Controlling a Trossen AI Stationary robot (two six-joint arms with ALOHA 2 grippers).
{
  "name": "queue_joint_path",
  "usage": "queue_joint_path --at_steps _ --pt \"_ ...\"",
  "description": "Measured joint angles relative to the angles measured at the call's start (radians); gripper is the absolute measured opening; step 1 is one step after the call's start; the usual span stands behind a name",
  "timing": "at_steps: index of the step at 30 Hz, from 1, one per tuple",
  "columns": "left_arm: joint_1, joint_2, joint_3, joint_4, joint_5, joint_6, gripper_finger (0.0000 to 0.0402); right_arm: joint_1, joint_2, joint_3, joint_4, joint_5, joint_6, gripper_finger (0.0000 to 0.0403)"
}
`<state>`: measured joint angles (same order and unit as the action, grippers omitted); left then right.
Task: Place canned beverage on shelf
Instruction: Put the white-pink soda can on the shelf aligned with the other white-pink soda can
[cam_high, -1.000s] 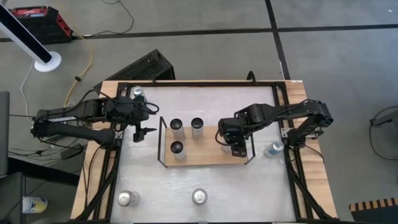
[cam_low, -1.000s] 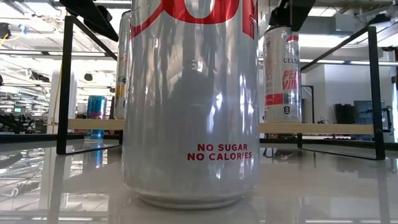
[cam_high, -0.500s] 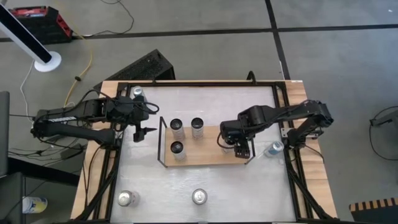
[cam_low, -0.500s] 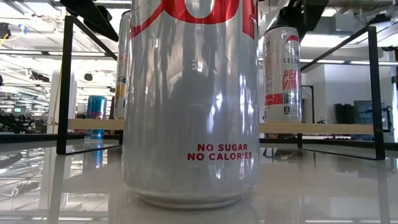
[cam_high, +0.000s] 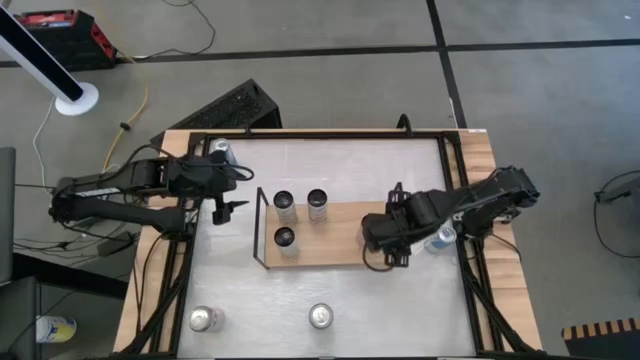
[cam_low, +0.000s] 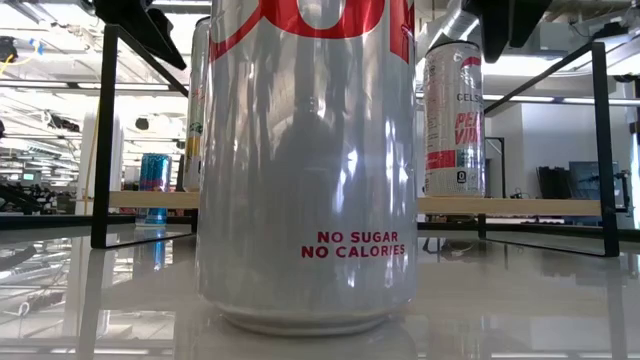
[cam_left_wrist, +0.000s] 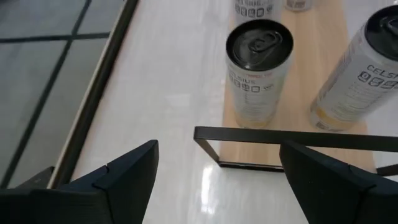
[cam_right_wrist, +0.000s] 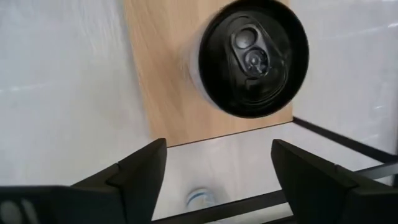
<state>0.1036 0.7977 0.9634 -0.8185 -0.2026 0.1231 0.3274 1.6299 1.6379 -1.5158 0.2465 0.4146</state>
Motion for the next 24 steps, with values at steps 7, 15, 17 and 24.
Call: queue_joint_path --at_steps 7,15,17,24 --pt "0.003 -0.193 -0.159 0.194 -0.053 0.085 0.0297 0.099 0.0 0.0 -0.002 0.119 0.026 0.0254" --pt "0.018 -0.546 -0.391 0.49 -0.041 0.055 0.027 0.11 -0.142 -0.11 0.053 0.146 0.045 0.0136" --pt "0.018 -0.62 -0.436 0.526 -0.046 0.04 0.0267 0.088 -0.207 -0.167 0.154 0.147 0.039 0.0098" --pt "0.018 -0.777 -0.527 0.564 -0.213 -0.053 0.0265 0.029 -0.345 -0.352 0.361 0.161 0.004 0.0016"
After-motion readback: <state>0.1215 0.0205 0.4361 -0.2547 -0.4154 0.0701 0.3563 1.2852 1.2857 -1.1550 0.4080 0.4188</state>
